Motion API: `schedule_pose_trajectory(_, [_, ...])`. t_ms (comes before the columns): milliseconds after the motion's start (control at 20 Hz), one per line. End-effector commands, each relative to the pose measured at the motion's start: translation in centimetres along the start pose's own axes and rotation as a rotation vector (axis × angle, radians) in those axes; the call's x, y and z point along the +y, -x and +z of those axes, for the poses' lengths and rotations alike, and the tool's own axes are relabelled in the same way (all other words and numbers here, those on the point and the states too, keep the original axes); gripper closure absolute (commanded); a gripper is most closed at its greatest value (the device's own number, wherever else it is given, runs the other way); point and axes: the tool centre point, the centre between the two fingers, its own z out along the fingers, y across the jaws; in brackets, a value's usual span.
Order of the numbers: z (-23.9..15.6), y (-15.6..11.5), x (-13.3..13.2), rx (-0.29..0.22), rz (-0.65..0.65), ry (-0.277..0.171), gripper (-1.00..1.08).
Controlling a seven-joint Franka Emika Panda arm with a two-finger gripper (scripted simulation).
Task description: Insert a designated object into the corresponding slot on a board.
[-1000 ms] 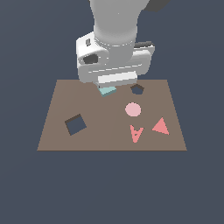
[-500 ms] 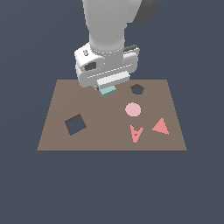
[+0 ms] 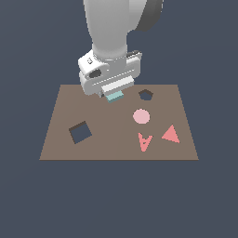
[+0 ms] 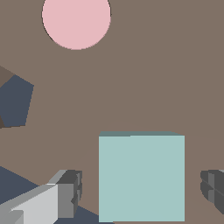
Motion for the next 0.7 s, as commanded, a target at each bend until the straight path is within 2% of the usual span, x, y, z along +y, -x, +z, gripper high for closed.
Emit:
schedule_pose_trajectory(0, [0.1, 0.1, 0.1, 0.001, -0.005, 0.0, -0.92])
schedule_pose_trajectory(650, [2.1, 0.1, 0.1, 0.001, -0.006, 0.0, -0.92])
